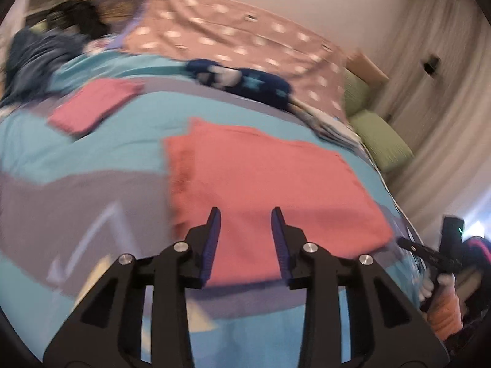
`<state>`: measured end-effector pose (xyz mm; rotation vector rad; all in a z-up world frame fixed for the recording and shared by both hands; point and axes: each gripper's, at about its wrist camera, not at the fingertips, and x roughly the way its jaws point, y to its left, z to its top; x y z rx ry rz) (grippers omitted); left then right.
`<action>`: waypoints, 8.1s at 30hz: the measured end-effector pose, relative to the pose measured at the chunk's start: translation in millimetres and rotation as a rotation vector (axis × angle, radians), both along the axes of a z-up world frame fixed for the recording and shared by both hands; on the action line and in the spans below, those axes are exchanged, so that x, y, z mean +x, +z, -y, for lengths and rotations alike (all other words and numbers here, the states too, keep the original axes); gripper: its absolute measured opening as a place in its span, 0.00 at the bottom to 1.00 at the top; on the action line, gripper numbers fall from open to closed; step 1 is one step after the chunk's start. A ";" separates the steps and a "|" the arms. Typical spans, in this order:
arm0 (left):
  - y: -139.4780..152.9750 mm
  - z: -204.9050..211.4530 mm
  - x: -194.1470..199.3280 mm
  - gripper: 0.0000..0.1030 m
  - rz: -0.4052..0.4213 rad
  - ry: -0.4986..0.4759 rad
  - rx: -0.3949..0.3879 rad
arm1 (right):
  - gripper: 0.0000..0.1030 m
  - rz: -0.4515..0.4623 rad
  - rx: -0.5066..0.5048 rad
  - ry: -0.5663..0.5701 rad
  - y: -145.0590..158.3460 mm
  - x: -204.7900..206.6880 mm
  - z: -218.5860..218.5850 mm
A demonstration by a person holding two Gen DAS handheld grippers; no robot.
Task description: Fold small clothes
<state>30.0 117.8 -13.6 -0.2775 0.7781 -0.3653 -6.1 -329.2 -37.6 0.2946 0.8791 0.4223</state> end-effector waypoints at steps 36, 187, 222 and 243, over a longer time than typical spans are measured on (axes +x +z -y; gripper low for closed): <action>-51.5 336.1 -3.9 0.58 -0.079 -0.779 0.444 | 0.31 -0.275 0.305 0.155 -45.2 229.8 36.8; -91.0 -129.8 25.5 0.51 -0.082 -0.276 -0.399 | 0.48 0.033 -0.410 0.415 36.2 124.3 -353.9; -115.9 -66.3 191.8 0.20 -0.229 -0.177 -0.424 | 0.22 0.335 -0.802 0.394 -45.9 35.2 -420.0; -83.7 -50.1 192.9 0.13 -0.224 -0.120 -0.363 | 0.08 0.223 -0.302 0.234 3.6 43.4 -344.7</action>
